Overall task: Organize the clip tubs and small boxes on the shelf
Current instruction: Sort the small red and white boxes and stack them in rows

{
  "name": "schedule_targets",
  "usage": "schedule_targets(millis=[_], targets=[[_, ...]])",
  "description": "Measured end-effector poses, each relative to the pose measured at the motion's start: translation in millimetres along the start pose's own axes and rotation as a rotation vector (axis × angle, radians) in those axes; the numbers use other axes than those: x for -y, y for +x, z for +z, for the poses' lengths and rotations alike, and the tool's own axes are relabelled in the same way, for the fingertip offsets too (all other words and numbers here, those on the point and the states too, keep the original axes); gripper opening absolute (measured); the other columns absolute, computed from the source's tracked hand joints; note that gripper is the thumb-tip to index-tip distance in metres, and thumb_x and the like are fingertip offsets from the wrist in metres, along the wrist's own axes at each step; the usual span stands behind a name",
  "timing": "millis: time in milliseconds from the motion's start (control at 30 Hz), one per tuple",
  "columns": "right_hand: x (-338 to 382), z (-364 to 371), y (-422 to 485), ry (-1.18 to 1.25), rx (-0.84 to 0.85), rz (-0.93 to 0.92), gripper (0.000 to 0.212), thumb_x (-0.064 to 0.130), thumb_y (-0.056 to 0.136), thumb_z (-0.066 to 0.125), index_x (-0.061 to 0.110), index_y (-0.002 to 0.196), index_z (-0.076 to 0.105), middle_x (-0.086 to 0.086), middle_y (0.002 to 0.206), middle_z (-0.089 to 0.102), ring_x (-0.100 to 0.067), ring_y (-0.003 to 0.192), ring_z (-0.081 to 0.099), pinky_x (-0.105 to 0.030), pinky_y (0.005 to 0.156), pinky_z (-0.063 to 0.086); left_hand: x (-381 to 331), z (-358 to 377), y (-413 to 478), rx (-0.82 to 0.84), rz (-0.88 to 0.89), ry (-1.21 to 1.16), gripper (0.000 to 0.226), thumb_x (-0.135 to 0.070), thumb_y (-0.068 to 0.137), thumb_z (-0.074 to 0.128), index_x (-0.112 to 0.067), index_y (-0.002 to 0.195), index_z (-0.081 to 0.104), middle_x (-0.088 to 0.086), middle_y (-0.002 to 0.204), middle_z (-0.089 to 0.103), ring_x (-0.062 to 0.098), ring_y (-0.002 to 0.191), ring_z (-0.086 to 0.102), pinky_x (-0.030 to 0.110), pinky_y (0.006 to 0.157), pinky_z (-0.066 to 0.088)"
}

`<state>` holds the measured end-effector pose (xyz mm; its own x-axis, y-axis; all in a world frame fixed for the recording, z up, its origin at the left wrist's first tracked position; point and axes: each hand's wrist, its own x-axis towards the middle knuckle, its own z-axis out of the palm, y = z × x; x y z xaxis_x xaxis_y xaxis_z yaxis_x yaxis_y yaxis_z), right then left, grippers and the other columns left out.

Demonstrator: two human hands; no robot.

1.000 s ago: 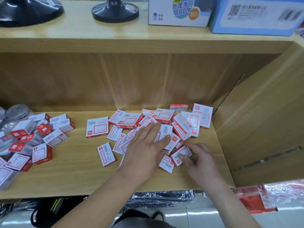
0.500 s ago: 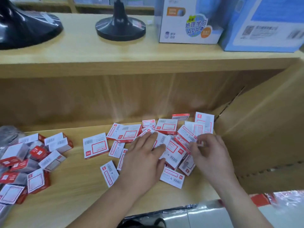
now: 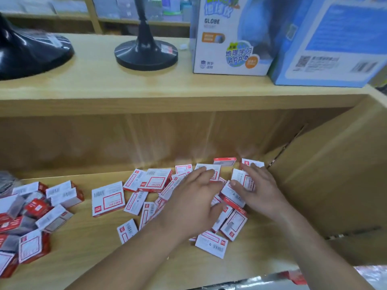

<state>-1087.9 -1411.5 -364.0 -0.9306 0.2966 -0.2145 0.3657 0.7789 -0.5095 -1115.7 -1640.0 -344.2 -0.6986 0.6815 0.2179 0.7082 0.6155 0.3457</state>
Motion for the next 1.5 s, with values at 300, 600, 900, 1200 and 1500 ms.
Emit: schedule_targets(millis=[300,600,900,1200,1500], targets=[[-11,-10,-23,0.143,-0.047,-0.087,0.046,0.029,0.096,0.058,0.021,0.141,0.053,0.007,0.137,0.055,-0.017,0.134,0.047,-0.033,0.112,0.037,-24,43,25,0.069,0.003,0.150,0.042,-0.049,0.084,0.061,-0.029,0.121,0.070,-0.003,0.129,0.067,0.029,0.134,0.053,0.046,0.111,0.044],[1,-11,-39,0.108,0.043,-0.106,0.049,0.038,0.093,0.060,0.036,0.141,0.047,0.019,0.130,0.058,-0.010,0.117,0.058,-0.027,0.094,0.044,-7,33,7,0.059,-0.021,0.181,0.034,-0.048,0.083,0.058,-0.028,0.102,0.077,-0.011,0.122,0.072,0.026,0.130,0.058,0.045,0.106,0.048],[-13,-26,-31,0.376,0.049,-0.029,0.028,0.002,0.088,0.070,0.030,0.089,0.068,0.014,0.087,0.076,-0.003,0.083,0.072,-0.036,0.085,0.058,-19,20,51,0.178,-0.149,-0.045,0.033,-0.042,0.094,0.057,-0.025,0.120,0.068,-0.005,0.130,0.063,0.018,0.130,0.050,0.041,0.098,0.052],[-27,-33,-42,0.150,0.097,0.083,0.008,0.021,0.080,0.063,0.029,0.080,0.059,0.011,0.080,0.070,-0.011,0.080,0.067,-0.034,0.076,0.056,-26,45,74,0.249,-0.242,0.084,0.041,-0.056,0.096,0.048,-0.020,0.111,0.064,0.002,0.118,0.070,0.022,0.142,0.036,0.040,0.107,0.038],[-20,-19,-21,0.308,-0.036,0.086,0.055,0.019,0.094,0.061,0.024,0.147,0.045,0.001,0.128,0.065,-0.017,0.118,0.060,-0.027,0.097,0.046,-39,55,88,0.190,-0.348,0.043,0.054,-0.064,0.073,0.071,-0.024,0.106,0.060,0.002,0.103,0.066,0.026,0.115,0.050,0.038,0.094,0.044]])
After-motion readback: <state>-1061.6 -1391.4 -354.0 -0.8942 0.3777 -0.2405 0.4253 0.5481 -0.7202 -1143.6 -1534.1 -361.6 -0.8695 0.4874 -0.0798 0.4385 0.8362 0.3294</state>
